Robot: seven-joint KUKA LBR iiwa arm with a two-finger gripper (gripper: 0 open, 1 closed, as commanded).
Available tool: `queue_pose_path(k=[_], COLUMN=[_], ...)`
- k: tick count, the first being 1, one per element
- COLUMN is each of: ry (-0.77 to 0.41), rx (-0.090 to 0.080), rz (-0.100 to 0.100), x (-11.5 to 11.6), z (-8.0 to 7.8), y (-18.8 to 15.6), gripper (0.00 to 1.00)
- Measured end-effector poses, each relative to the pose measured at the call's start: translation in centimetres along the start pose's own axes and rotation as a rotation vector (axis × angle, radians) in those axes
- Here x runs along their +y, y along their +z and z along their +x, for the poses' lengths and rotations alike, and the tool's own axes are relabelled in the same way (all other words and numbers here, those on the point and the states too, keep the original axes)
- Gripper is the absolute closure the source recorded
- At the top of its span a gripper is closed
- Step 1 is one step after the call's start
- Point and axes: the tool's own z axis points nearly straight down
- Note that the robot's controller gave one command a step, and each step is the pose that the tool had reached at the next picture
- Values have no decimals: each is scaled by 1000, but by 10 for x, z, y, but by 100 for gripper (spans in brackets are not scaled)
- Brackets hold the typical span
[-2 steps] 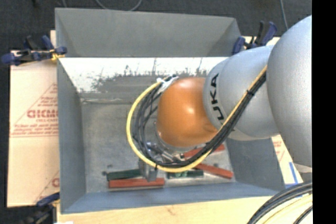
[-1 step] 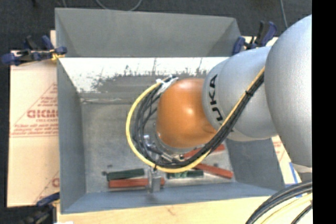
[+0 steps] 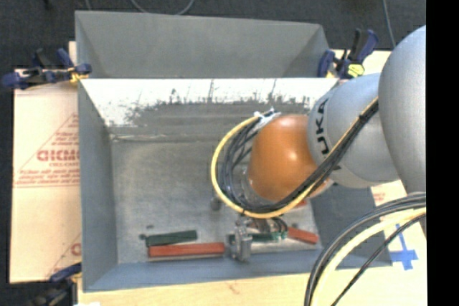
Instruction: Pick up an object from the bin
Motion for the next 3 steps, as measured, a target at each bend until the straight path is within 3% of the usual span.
queue_pose_path(k=[1, 2, 3], ry=[136, 98, 99], rx=[-3, 3, 1], rz=[-2, -2, -3], x=[-35, -89, -86], z=[6, 8, 6], y=[-63, -3, -8], gripper=[0, 0, 100])
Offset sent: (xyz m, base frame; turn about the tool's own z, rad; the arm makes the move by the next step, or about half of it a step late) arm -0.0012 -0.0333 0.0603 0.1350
